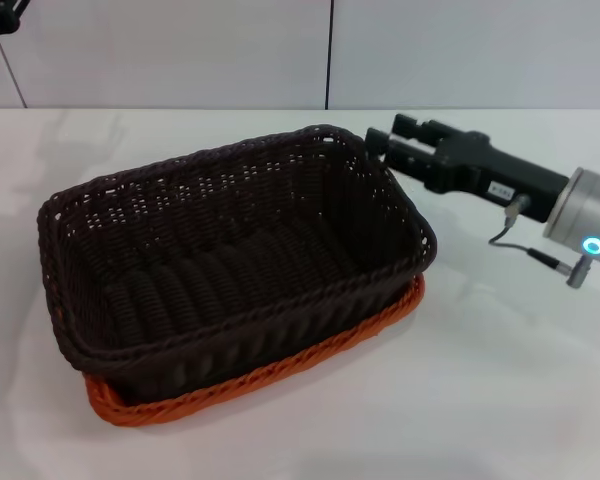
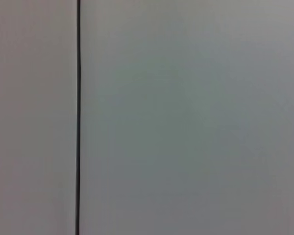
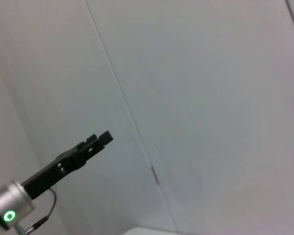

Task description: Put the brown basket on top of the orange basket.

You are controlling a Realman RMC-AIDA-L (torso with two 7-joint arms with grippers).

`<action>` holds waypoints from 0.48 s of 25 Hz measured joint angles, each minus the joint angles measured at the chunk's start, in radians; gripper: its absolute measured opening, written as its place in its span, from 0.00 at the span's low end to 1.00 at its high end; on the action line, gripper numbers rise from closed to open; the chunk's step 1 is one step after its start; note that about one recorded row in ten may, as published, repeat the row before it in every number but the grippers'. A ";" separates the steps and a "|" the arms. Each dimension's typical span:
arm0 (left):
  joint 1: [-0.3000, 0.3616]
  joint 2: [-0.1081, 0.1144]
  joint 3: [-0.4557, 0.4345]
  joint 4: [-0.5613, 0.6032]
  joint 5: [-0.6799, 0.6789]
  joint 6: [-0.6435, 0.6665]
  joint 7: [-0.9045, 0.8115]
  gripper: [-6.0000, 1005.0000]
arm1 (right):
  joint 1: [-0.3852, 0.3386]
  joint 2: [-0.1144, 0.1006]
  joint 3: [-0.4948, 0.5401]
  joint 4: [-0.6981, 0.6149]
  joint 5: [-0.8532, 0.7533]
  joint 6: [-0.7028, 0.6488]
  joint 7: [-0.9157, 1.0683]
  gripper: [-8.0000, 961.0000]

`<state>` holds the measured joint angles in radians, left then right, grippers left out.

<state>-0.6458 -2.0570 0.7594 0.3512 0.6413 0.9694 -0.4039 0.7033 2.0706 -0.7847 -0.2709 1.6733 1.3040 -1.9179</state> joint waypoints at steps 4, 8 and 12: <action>0.002 0.000 -0.004 0.000 -0.007 0.003 0.000 0.81 | -0.018 0.002 0.032 -0.049 0.013 -0.018 -0.021 0.62; 0.021 -0.001 -0.014 0.000 -0.015 0.039 -0.007 0.81 | -0.044 0.002 0.103 -0.082 0.070 -0.036 -0.116 0.66; 0.046 -0.002 -0.017 -0.003 -0.037 0.099 -0.023 0.81 | -0.072 0.001 0.158 -0.086 0.183 -0.094 -0.305 0.70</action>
<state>-0.5997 -2.0587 0.7426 0.3482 0.6039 1.0687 -0.4270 0.6314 2.0714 -0.6272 -0.3565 1.8560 1.2096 -2.2227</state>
